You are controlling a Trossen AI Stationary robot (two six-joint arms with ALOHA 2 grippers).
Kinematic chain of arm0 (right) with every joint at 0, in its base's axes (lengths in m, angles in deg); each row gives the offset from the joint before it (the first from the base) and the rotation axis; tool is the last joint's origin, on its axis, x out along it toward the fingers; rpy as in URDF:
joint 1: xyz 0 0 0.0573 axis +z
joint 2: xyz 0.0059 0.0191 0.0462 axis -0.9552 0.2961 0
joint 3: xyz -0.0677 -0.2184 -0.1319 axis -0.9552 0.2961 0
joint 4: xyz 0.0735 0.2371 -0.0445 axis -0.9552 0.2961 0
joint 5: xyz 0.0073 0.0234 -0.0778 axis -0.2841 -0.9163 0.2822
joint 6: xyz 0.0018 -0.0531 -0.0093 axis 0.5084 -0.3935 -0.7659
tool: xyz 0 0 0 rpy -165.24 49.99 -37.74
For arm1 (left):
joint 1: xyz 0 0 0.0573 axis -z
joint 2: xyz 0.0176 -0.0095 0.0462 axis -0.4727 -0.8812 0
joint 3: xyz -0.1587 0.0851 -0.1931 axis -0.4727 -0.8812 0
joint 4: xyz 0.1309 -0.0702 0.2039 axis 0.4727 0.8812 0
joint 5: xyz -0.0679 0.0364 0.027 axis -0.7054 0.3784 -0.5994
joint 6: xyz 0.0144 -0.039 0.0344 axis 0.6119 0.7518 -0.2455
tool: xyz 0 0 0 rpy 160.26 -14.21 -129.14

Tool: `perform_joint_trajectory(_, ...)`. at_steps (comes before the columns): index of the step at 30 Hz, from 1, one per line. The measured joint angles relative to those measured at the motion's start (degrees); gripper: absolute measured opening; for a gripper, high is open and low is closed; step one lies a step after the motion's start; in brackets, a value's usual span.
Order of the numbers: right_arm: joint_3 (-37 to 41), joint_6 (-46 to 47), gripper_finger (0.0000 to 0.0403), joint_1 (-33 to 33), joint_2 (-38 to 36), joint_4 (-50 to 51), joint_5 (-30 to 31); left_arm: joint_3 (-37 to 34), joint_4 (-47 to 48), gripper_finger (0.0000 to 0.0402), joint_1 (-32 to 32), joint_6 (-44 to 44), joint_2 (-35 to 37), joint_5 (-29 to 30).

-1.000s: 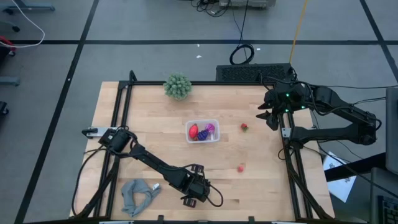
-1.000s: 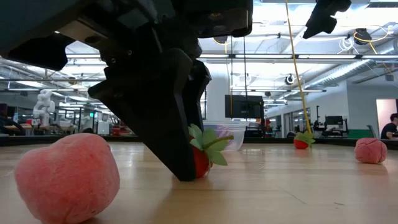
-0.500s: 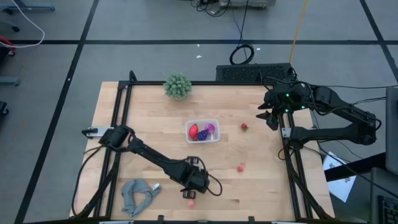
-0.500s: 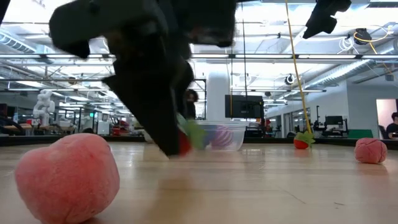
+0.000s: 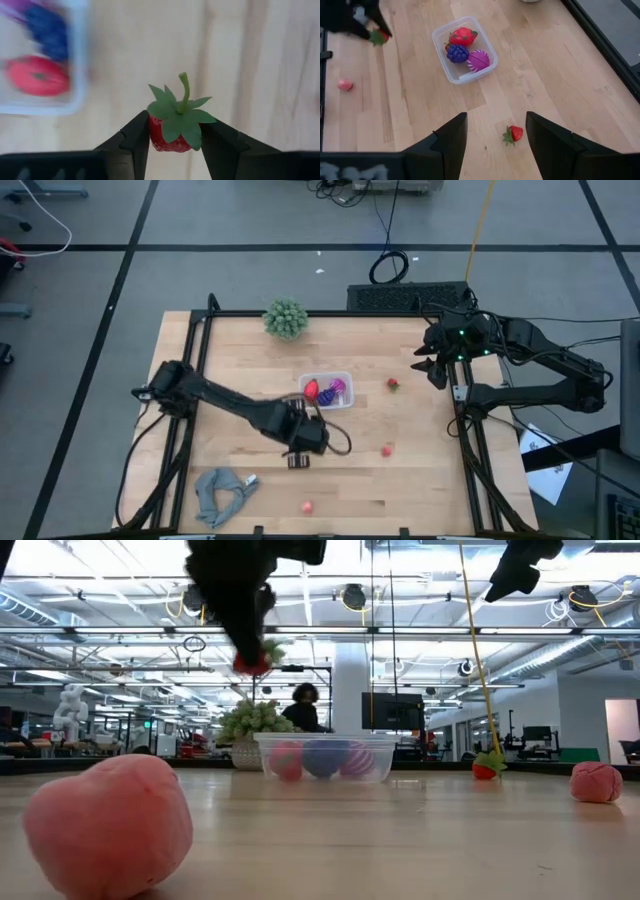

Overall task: Pick and placing Produce into tupperware
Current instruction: Put the bottom strawberry into the bin

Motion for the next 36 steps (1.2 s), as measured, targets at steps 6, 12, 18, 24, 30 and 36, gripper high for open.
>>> perform_joint_trajectory(6, 0.0, 0.0, 0.0193, 0.0, 0.0, 0.0, 0.0, 0.1, 0.9, 0.0149, -5.0, -4.0, 2.6, 3.3)
perform_joint_trajectory(12, 0.0, 0.1, 0.0193, 0.0, 0.0, 0.0, 0.0, 0.0, -0.2, 0.0149, -11.2, -9.6, 2.3, 3.4)
perform_joint_trajectory(18, 0.0, 0.0, 0.0193, 0.0, 0.0, 0.0, 0.0, 0.0, -2.8, 0.0150, -16.9, -11.4, 2.2, 3.6)
perform_joint_trajectory(24, 0.0, 0.0, 0.0193, 0.0, 0.0, 0.1, 0.0, 0.0, -9.2, 0.0150, -20.1, -13.9, 1.9, 1.2)
perform_joint_trajectory(30, 0.0, 0.0, 0.0193, 0.0, 0.0, 0.1, 0.0, 0.1, -10.7, 0.0150, -21.6, -14.2, -1.2, 0.3)
perform_joint_trajectory(36, 0.0, 0.0, 0.0193, 0.0, 0.0, 0.5, 0.0, 0.0, -10.6, 0.0150, -22.4, -14.2, -6.0, -1.4)
